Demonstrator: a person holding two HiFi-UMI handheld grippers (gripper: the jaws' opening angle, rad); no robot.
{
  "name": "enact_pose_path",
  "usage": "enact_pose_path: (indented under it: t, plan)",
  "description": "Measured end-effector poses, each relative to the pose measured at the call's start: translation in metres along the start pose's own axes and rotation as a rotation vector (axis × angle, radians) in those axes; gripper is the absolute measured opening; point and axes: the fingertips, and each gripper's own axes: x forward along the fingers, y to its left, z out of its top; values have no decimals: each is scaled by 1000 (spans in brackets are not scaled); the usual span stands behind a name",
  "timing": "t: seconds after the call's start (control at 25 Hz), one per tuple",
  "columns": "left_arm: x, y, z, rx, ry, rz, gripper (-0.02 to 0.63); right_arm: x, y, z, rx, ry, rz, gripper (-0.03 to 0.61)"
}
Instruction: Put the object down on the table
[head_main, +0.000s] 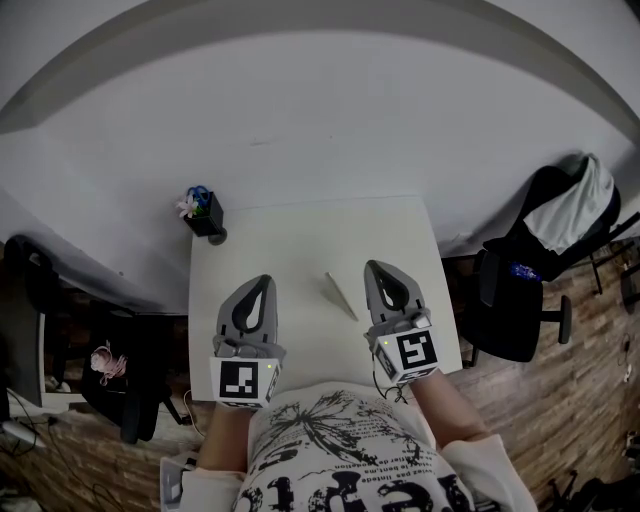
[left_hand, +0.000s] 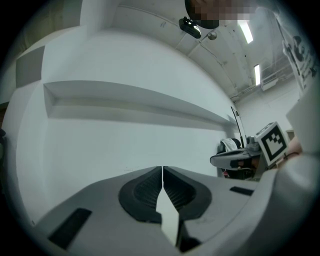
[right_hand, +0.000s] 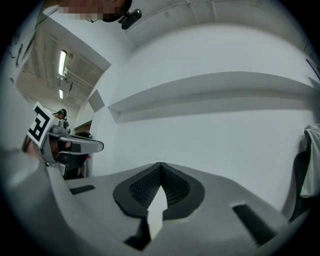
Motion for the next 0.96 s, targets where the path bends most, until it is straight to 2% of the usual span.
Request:
enact_pose_path:
  t: [0.2,0.52,0.96]
  plan:
    - [1,-1,3,0,8,7,12,-2,-2,-7,-5,33,-11,-11]
    - [0,1,3,3,9,5,12,1,3,-6,-28,6,4,-11]
    - [1,0,-2,3,11,-6,12,0,5,-11,-39,69,5,-10]
